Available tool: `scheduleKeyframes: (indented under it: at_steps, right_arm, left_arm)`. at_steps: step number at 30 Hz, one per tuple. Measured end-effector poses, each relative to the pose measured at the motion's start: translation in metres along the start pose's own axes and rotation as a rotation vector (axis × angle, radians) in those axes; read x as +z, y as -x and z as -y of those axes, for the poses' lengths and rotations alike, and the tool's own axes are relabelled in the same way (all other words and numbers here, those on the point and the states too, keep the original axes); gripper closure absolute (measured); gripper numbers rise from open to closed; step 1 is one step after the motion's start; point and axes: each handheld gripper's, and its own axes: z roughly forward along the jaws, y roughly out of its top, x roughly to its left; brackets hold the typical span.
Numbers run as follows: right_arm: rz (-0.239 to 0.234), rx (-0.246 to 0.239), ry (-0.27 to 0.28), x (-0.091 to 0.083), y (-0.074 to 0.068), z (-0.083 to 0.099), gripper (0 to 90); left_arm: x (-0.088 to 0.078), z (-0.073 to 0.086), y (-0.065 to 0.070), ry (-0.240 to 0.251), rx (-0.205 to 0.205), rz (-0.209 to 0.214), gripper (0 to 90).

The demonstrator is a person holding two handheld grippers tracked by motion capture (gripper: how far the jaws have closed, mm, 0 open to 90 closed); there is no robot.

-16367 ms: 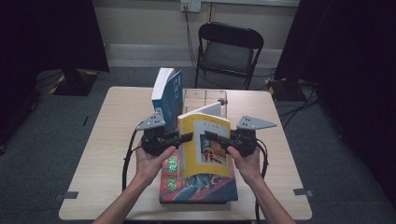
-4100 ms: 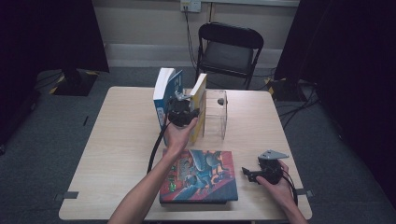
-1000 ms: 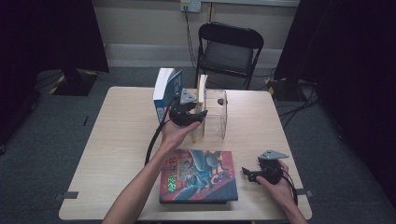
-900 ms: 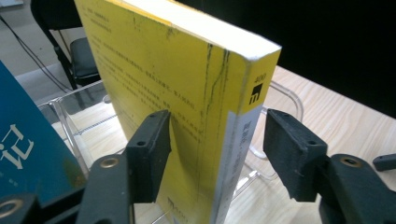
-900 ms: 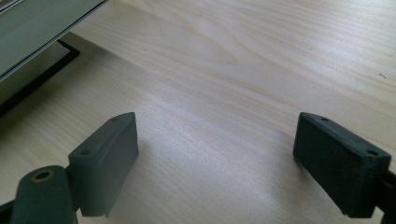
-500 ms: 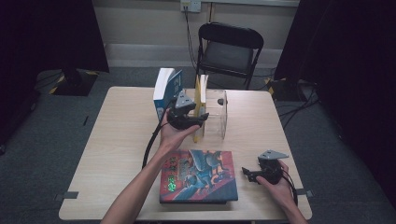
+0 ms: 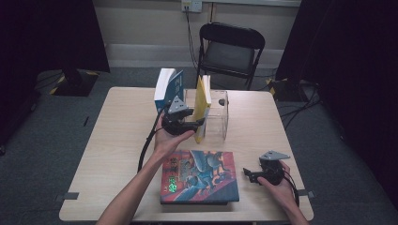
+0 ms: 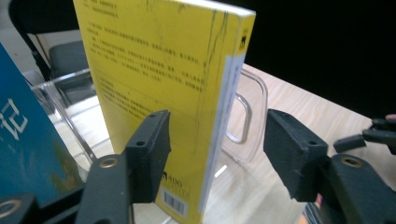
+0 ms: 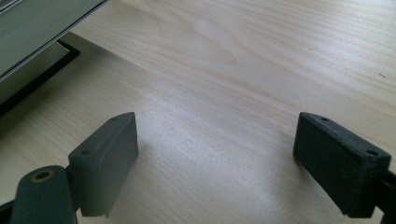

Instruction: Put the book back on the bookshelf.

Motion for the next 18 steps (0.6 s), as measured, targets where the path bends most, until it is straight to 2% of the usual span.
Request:
scheduleKeyframes:
  at_steps: [6,10,12,14,16,18]
  right_arm:
    - [-0.003,-0.001,-0.004,0.000,0.000,0.000,13.8]
    - [-0.027,0.010,-0.015,-0.002,-0.001,-0.002,17.1]
    - [-0.034,0.010,-0.008,-0.004,-0.002,-0.003,17.7]
    - [-0.035,0.013,-0.003,-0.005,-0.002,-0.006,17.9]
    - [-0.037,0.022,0.015,-0.007,-0.003,-0.010,18.5]
    - [-0.043,0.013,0.036,-0.010,-0.006,-0.017,18.8]
  left_arm:
    - [-0.008,0.010,-0.006,-0.015,-0.041,0.021,49.5]
    - [-0.014,0.022,-0.011,-0.048,-0.093,0.038,54.6]
    - [-0.017,0.029,-0.012,-0.071,-0.077,0.026,55.7]
    - [-0.022,0.036,-0.014,-0.068,-0.098,0.028,56.7]
    - [-0.026,0.042,-0.015,-0.084,-0.079,0.008,56.4]
    - [-0.032,0.047,-0.013,-0.089,-0.079,0.012,55.0]
